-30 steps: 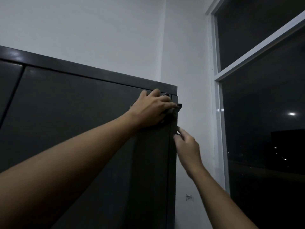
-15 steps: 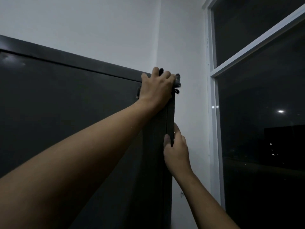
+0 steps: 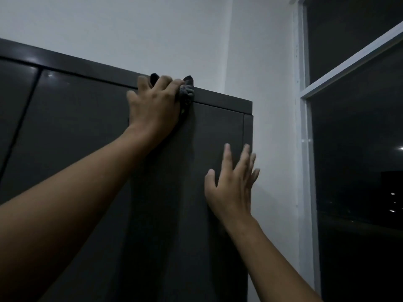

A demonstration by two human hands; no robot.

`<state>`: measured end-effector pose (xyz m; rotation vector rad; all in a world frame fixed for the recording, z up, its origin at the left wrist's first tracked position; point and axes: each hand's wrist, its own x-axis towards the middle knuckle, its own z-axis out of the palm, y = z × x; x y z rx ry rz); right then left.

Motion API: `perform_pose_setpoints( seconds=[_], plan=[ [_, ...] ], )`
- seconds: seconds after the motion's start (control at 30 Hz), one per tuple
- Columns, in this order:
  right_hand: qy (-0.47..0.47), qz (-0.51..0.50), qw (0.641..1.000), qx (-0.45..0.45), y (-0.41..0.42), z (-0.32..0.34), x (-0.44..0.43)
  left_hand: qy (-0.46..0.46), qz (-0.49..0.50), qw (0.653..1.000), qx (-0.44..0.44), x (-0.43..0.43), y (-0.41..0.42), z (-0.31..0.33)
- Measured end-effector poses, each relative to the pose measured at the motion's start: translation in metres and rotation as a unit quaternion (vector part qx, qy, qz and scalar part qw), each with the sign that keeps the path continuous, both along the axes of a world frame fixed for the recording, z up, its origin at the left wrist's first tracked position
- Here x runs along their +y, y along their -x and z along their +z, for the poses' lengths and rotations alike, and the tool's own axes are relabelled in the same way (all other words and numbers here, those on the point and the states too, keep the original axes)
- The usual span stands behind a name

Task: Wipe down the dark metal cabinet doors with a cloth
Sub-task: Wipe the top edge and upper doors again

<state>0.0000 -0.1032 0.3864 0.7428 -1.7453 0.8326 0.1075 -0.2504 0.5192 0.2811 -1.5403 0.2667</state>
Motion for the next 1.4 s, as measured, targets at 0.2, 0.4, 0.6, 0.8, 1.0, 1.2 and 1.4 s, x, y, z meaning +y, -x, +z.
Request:
perform_pose_setpoints(
  seconds=[0.2, 0.4, 0.6, 0.8, 1.0, 1.2, 1.4],
  plan=[
    [-0.118, 0.018, 0.988, 0.102, -0.015, 0.009, -0.026, -0.04, 0.022, 0.998, 0.04, -0.057, -0.042, -0.011],
    [-0.108, -0.003, 0.987, 0.119, -0.009, 0.005, -0.035, -0.155, 0.032, 0.98, 0.117, -0.111, -0.085, -0.001],
    [-0.082, -0.001, 0.987, 0.136, -0.007, 0.003, -0.039, -0.176, 0.012, 0.975, 0.133, -0.113, -0.086, -0.006],
    [-0.047, 0.01, 0.99, 0.131, -0.013, -0.003, -0.05, -0.01, 0.018, 0.999, 0.037, -0.132, -0.092, -0.064],
    [-0.034, 0.021, 0.993, 0.114, -0.021, -0.009, -0.057, -0.05, -0.006, 0.998, 0.044, -0.131, -0.091, -0.123],
    [-0.025, 0.069, 0.994, 0.083, -0.028, -0.008, -0.058, -0.026, -0.027, 0.999, 0.012, -0.086, -0.055, -0.155],
    [-0.061, 0.069, 0.994, 0.063, -0.022, -0.007, -0.018, 0.001, -0.065, 0.998, -0.028, -0.033, -0.021, -0.142]
  ],
)
